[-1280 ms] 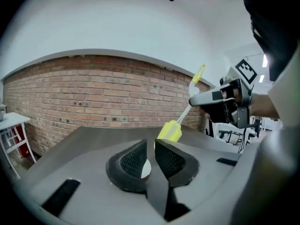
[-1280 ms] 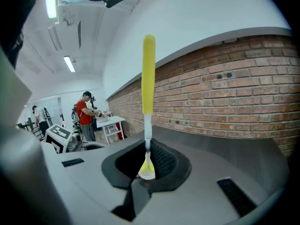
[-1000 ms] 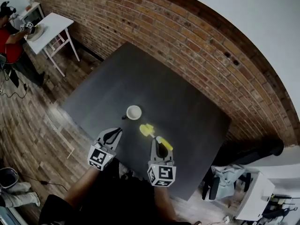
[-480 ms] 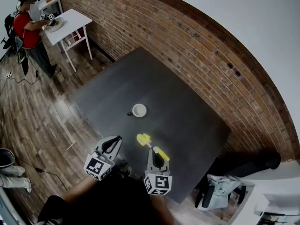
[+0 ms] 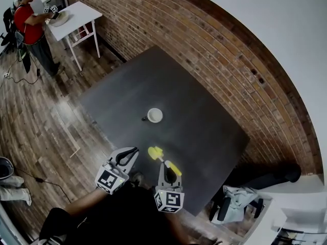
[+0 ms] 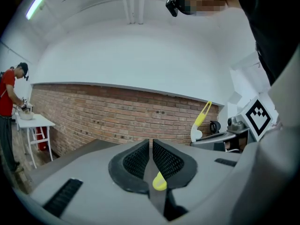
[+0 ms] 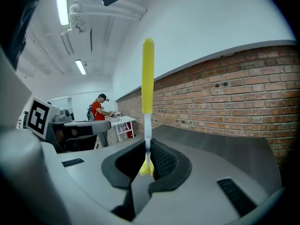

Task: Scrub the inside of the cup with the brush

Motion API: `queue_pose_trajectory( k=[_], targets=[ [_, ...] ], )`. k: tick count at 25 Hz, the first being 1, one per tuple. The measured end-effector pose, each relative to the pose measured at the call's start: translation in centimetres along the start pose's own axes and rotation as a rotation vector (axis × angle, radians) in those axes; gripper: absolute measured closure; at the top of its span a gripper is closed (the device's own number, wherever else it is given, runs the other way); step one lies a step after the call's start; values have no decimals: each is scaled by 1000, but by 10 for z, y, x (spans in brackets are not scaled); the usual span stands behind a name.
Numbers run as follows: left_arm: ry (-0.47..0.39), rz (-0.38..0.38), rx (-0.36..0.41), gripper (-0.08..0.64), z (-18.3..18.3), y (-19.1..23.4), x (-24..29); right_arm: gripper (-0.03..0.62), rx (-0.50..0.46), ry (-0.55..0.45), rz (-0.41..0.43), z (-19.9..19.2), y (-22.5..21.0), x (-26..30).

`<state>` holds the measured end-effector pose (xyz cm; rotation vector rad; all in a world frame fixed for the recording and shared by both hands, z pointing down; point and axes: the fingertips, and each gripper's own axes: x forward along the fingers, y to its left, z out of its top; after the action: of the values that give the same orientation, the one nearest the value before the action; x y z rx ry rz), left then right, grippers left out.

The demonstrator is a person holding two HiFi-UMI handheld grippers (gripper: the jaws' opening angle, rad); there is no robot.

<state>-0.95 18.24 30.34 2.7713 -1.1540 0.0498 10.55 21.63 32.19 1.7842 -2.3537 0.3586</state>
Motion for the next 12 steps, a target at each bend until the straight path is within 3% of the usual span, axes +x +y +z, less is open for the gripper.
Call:
queue_pose_trajectory(
  k=[12],
  targets=[
    [10,-47,14,511,-8,27,-14,543,-10,-20,-47,4,35,18]
  ],
)
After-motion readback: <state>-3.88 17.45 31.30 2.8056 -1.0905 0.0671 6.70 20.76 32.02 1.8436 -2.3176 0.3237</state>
